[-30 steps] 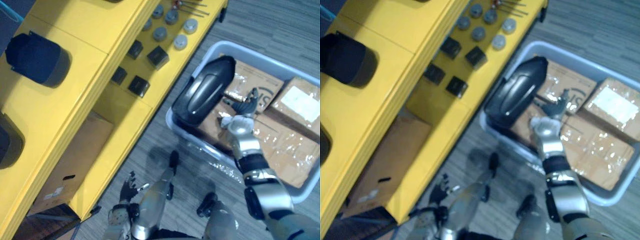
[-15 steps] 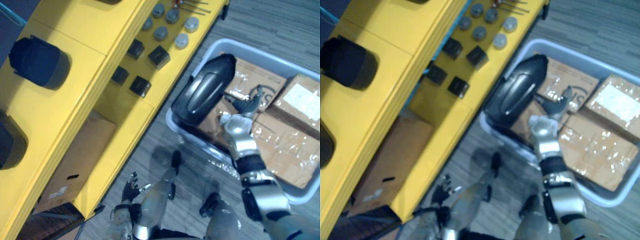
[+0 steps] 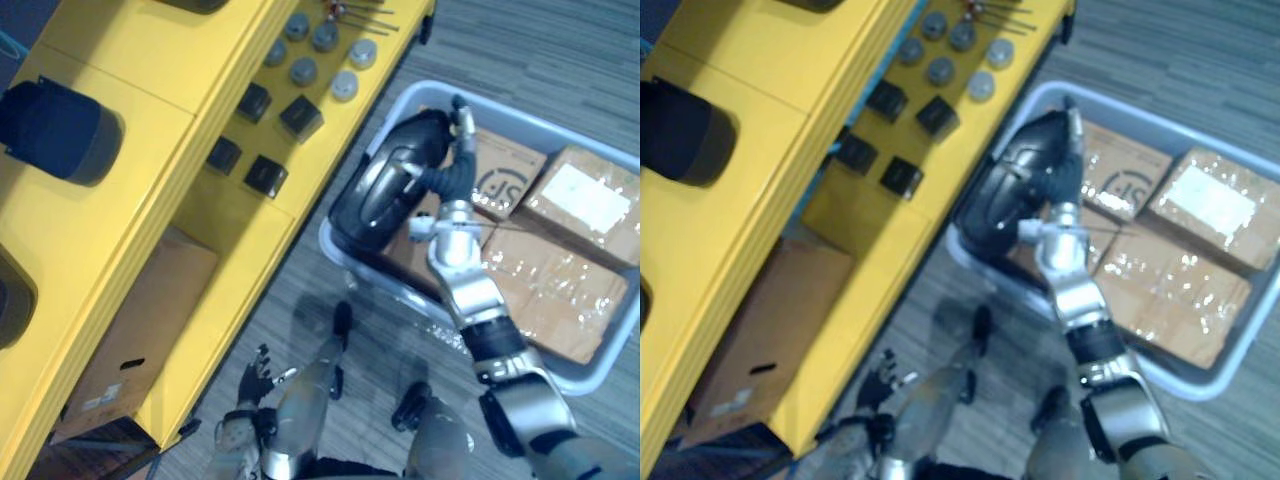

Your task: Walk over and take plastic housings, then place them on the shelf

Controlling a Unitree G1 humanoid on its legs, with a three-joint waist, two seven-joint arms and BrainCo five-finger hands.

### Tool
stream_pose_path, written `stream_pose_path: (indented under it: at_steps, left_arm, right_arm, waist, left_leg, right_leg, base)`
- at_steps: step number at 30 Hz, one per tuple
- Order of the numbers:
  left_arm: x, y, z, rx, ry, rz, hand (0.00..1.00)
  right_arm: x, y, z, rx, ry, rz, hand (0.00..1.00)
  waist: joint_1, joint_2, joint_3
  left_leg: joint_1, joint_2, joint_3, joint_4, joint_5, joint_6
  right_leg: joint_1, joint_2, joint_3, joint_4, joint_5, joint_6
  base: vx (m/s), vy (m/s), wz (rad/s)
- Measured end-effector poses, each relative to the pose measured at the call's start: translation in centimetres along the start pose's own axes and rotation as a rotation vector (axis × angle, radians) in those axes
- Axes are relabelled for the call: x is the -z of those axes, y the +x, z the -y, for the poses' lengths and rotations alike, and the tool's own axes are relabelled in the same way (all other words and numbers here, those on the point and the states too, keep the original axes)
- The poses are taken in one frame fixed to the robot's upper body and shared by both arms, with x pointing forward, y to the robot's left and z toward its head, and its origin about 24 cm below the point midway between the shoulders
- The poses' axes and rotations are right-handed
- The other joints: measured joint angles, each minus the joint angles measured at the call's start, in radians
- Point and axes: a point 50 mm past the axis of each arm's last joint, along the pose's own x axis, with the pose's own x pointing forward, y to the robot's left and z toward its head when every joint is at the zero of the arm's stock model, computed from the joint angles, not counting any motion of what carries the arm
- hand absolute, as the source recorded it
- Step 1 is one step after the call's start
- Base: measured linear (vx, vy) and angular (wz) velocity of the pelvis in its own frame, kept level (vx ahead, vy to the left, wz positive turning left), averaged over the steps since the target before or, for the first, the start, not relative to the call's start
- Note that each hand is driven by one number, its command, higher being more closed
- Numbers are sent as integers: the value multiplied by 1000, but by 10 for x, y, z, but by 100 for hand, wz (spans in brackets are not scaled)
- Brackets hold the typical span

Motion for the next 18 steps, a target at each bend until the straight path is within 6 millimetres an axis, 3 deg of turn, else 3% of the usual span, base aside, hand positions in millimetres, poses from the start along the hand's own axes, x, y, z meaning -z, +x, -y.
stream_pose_path:
  at_steps: [8,18]
  left_arm:
    - [-2,0,-2,-2,3,21,0]
    - [-2,0,-2,-2,3,21,0]
  right_arm:
    - [21,14,-2,-15,40,-145,0]
    - [64,4,5,-1,134,-453,0]
  waist:
    - [20,0,0]
    - [22,1,0]
  left_leg:
    - [-8,-9,-15,-5,3,0]
    - [-18,-9,-19,-4,11,0]
  right_leg:
    - [-7,-9,-8,14,-1,0]
    - [-21,-12,-8,28,-5,-3]
  base:
    - [0,0,5]
    - [-18,-39,1]
